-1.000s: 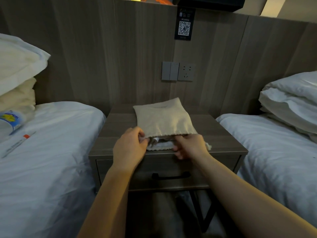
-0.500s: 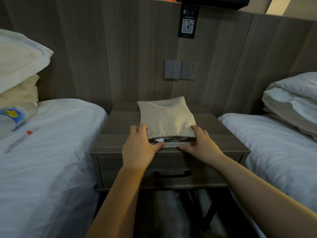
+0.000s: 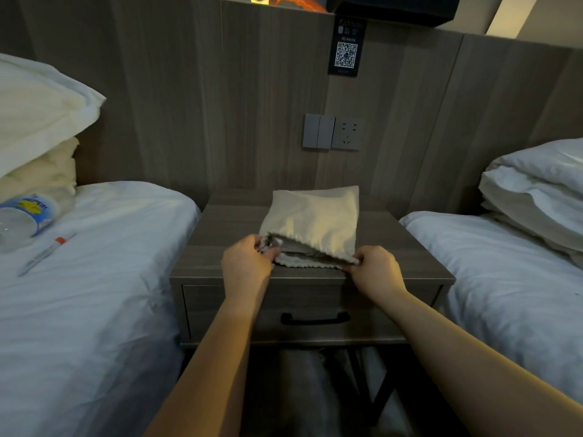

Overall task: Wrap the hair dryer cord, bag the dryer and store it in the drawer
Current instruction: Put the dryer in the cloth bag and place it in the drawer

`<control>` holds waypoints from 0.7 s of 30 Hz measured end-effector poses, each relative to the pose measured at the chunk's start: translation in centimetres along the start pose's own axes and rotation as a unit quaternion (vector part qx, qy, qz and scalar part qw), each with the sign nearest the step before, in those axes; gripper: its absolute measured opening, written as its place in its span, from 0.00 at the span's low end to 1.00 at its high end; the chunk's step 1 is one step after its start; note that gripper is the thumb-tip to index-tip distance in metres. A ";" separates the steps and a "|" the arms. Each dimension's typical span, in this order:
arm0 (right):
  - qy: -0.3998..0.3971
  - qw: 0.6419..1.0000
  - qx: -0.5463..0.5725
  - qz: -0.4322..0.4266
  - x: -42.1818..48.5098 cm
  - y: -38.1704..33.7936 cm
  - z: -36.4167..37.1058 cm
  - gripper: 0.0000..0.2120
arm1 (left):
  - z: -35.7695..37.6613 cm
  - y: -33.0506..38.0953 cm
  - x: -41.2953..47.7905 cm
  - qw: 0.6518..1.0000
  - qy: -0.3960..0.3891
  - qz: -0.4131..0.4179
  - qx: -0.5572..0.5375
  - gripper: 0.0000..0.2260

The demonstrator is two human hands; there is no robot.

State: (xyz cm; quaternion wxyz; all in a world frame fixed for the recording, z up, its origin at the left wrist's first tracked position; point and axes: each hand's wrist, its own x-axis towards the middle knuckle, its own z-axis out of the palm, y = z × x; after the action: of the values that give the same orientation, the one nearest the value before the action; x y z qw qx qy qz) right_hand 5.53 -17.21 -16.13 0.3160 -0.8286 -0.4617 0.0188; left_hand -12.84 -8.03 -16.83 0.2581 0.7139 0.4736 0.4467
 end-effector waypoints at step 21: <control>0.136 0.822 0.550 -0.049 -6.3 -5.7 -15.0 0.13 | -7.7 12.6 -5.0 0.831 -0.072 -0.003 -0.552 0.06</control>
State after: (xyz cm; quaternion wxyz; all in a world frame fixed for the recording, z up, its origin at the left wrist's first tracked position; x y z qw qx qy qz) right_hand 2.47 -27.58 -2.70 0.7795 -0.4872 -0.3673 0.1415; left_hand -14.76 -18.25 -5.18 0.6435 0.4815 0.1307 0.5805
